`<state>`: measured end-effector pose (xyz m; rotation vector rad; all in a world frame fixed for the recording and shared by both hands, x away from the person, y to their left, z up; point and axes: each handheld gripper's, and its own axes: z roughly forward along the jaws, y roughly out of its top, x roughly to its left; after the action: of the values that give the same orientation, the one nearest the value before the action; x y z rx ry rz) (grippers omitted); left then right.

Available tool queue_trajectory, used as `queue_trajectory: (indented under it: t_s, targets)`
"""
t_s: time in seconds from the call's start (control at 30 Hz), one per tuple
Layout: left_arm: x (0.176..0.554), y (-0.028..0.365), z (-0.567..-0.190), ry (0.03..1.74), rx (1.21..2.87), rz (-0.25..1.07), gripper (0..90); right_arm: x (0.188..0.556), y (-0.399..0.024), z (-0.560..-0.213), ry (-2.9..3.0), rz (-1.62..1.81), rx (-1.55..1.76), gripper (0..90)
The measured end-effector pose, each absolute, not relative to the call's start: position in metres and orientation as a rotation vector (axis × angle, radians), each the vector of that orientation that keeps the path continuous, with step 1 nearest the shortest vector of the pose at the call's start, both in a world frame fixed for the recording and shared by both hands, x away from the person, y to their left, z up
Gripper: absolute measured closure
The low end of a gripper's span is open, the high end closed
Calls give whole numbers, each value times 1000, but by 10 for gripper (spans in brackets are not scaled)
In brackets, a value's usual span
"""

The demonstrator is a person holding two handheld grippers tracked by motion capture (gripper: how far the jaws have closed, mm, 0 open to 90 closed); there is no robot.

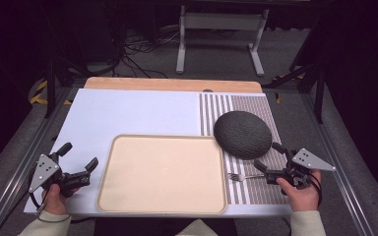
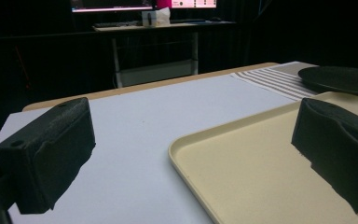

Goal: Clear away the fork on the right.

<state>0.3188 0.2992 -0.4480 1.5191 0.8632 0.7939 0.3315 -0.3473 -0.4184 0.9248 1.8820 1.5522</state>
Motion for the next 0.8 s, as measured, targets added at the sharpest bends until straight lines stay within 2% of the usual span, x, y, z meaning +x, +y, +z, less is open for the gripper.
queue_trajectory:
  t_s: [0.37, 0.8]
  targets:
    - [318, 300, -448, 868, 1515, 797, 0, 347, -336, -392, 1978, 1505, 860, 28]
    - [318, 299, -448, 866, 1519, 794, 0, 352, -332, -380, 2152, 1386, 789, 29]
